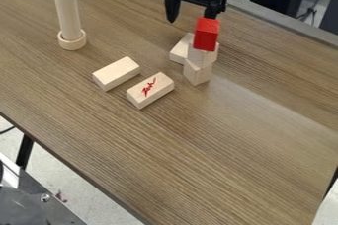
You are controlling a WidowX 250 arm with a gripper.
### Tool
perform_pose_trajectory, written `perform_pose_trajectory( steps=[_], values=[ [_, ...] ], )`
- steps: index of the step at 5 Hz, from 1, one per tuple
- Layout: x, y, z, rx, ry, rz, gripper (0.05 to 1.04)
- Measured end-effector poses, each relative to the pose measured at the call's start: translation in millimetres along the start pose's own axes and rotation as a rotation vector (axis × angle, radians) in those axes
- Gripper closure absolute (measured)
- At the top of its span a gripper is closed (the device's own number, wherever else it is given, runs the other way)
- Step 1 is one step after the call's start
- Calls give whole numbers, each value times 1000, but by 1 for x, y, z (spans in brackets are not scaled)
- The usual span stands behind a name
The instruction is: Take the rectangle from the top of the table and put it on the rectangle below
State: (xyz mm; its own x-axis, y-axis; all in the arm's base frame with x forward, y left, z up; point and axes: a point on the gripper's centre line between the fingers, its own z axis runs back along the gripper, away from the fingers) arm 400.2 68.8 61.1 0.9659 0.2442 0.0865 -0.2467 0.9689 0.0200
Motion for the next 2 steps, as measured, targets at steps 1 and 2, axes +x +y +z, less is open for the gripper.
perform_pose_trajectory(
  steps=[1, 2],
  values=[
    [0, 1, -2, 1, 14, -8, 83],
    [-1, 1, -9, 4, 38, -8, 83]
  ],
)
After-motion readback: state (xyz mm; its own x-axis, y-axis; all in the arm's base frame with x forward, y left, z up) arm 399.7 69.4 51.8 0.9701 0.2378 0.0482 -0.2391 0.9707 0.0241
